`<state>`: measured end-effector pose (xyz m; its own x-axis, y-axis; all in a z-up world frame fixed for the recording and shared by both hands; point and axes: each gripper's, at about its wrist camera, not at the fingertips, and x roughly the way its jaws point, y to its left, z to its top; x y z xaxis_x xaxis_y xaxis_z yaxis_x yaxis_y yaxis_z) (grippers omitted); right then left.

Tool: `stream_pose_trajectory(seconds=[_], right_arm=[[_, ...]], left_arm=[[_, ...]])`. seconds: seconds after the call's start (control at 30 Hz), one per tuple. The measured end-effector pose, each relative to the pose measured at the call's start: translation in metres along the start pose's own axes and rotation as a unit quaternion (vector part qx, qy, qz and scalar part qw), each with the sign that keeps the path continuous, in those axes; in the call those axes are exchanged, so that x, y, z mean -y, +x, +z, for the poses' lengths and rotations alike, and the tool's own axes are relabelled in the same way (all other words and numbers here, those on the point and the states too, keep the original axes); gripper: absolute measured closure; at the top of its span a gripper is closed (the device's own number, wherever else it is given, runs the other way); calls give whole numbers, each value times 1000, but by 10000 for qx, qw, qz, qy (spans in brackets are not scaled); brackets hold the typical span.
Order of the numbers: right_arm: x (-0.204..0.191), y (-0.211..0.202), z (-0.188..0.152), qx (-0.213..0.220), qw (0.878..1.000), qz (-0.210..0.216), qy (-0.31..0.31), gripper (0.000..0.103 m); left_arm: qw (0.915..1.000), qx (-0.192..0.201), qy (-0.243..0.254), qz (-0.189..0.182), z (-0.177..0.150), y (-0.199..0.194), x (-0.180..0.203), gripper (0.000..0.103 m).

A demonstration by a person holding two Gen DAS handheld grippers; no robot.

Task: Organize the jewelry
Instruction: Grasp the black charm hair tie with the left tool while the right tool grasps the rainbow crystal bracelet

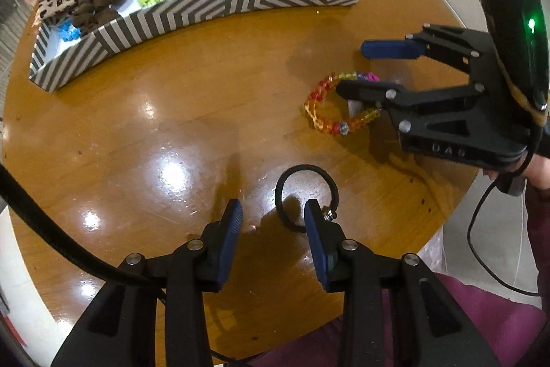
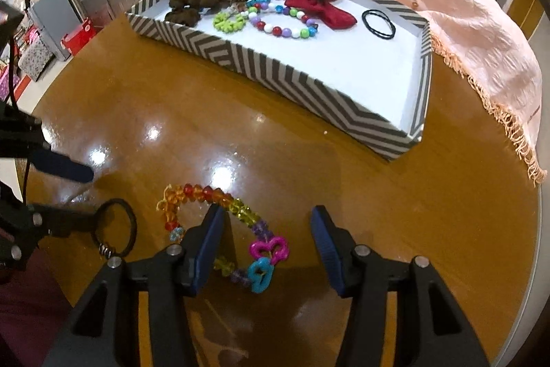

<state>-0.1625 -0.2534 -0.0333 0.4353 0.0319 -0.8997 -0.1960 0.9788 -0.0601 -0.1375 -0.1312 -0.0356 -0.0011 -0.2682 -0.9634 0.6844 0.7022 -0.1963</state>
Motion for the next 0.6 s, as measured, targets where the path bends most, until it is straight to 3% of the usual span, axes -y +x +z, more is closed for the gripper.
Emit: stream_pose_trajectory(seconds=[0.2, 0.37, 0.4, 0.5, 0.6], right_arm=[[3, 3, 2, 51, 10000, 3, 19, 51], [3, 0, -1, 199, 9997, -73, 146, 87], [3, -1, -1, 215, 9996, -105, 160, 92], [3, -1, -3, 250, 9993, -120, 247, 94], [4, -4, -7, 287, 9989, -50, 372, 94]], left_arm=[[9999, 8, 144, 47, 1, 6, 7, 75], [9995, 43, 283, 135, 7, 10, 18, 75], [9993, 82, 312, 167, 8, 10, 21, 76], [9986, 195, 440, 239, 12, 13, 27, 101], [9992, 202, 333, 34, 17, 17, 22, 103]])
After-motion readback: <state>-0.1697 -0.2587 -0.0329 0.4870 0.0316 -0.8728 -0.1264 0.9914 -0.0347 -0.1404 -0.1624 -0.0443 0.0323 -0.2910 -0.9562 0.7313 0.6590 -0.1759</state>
